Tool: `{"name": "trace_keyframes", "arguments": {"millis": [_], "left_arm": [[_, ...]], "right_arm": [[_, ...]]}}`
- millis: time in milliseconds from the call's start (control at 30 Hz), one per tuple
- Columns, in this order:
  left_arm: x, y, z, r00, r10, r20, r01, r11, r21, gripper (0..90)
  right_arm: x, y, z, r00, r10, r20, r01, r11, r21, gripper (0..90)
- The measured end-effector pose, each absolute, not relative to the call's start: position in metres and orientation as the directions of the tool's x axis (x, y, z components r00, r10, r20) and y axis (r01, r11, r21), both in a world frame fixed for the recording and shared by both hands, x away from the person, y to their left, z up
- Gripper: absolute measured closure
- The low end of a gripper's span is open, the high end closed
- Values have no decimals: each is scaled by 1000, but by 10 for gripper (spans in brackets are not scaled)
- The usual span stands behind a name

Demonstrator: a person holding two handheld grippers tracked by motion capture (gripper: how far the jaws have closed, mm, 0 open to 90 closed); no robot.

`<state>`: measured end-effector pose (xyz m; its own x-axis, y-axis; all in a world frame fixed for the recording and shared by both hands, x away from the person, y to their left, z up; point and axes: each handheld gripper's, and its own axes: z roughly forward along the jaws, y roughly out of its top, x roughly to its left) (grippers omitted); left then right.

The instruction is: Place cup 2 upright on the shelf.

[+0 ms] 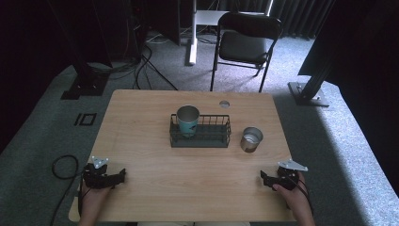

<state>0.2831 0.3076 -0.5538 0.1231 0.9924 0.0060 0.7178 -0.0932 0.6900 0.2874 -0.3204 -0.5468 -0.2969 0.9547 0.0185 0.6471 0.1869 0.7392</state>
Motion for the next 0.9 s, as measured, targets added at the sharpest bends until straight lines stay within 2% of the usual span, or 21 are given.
{"name": "trace_keyframes", "arguments": {"millis": [233, 900], "left_arm": [[283, 308, -554, 123, 992, 6, 718, -94, 690, 18], [283, 308, -554, 123, 992, 6, 718, -93, 690, 19]], "right_arm": [[295, -314, -536, -331, 942, 44, 597, 173, 783, 129], [316, -308, -521, -342, 939, 47, 540, 156, 827, 129]]}}
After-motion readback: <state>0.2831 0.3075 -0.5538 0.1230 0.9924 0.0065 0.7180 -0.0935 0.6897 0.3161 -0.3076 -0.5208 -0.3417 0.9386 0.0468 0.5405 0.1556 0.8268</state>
